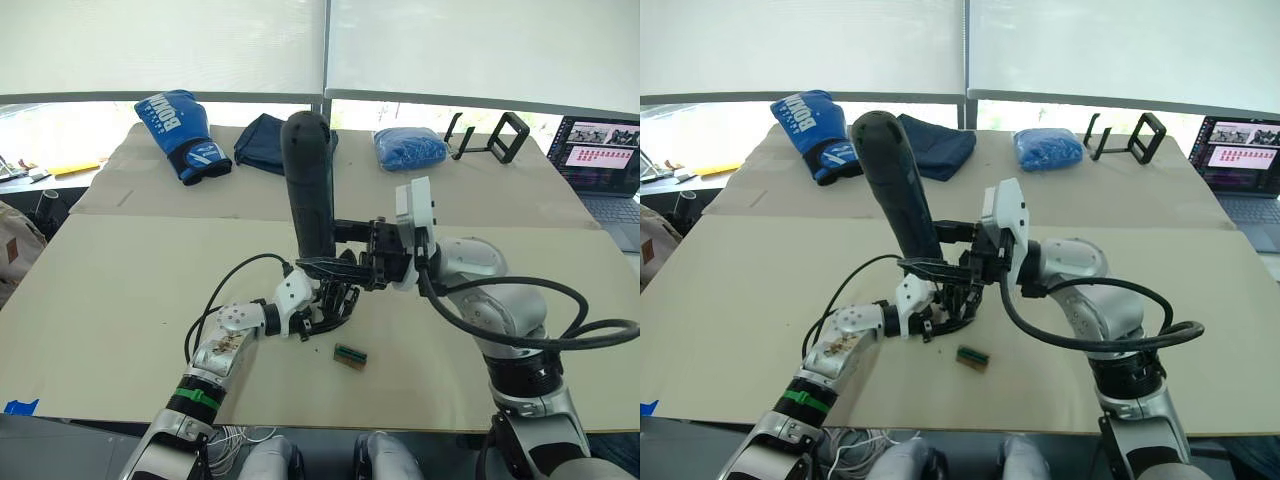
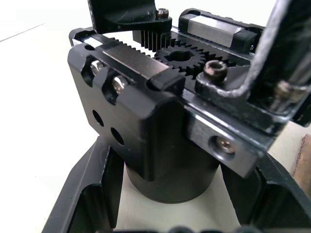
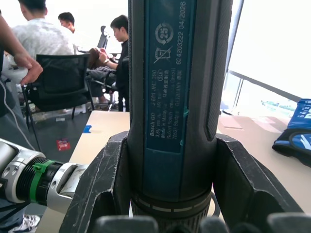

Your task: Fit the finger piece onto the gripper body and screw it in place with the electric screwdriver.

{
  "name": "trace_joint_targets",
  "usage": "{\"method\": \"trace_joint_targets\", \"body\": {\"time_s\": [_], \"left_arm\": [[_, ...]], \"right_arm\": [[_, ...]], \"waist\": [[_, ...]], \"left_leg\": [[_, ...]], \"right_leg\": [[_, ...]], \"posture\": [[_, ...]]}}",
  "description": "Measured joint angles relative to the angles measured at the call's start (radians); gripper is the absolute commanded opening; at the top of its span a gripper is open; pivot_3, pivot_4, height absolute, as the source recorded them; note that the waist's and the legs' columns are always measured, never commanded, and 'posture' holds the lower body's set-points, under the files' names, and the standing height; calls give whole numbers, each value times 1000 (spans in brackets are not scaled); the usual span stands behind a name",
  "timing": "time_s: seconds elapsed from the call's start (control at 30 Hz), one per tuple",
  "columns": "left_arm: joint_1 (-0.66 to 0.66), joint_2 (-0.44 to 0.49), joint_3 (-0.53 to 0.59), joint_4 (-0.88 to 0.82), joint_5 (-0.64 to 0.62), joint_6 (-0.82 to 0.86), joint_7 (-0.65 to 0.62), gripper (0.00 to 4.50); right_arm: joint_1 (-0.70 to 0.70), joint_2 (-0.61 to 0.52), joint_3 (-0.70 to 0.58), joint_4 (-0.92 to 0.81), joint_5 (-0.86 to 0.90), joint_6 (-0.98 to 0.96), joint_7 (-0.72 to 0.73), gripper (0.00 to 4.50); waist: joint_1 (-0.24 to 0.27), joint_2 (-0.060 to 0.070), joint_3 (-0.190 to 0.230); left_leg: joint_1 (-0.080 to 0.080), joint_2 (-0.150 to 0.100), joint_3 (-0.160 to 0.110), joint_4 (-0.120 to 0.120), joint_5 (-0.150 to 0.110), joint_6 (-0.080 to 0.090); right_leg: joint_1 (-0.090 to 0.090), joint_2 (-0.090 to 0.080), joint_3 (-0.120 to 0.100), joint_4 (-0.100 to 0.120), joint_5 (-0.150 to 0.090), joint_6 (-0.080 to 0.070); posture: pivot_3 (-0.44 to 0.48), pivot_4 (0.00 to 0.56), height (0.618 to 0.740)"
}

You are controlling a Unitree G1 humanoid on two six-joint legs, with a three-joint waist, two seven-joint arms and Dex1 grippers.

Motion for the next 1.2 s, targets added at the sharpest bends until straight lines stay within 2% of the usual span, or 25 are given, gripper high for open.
{"method": "trace_joint_targets", "body": {"time_s": [0.5,0.73,1.2], "left_arm": [[-2,9,0,6,0,6,0,2322],[-3,12,2,10,0,18,0,2322],[-2,13,3,10,0,20,1,2322]], "right_arm": [[26,26,45,31,-27,-71,-40,1940],[47,30,66,20,-45,-96,-59,1940],[77,30,83,12,-54,-144,-73,1940]], "waist": [[-6,1,-2],[-7,1,-4],[-6,1,-5]], "left_leg": [[8,0,0,-3,0,-1],[17,0,0,-10,0,-1],[19,1,-1,-13,1,-3]], "right_leg": [[6,-1,1,0,0,0],[13,-6,1,-4,0,0],[13,-7,1,-4,-1,-1]], "posture": [[0,150,740],[0,150,740],[0,150,740]]}}
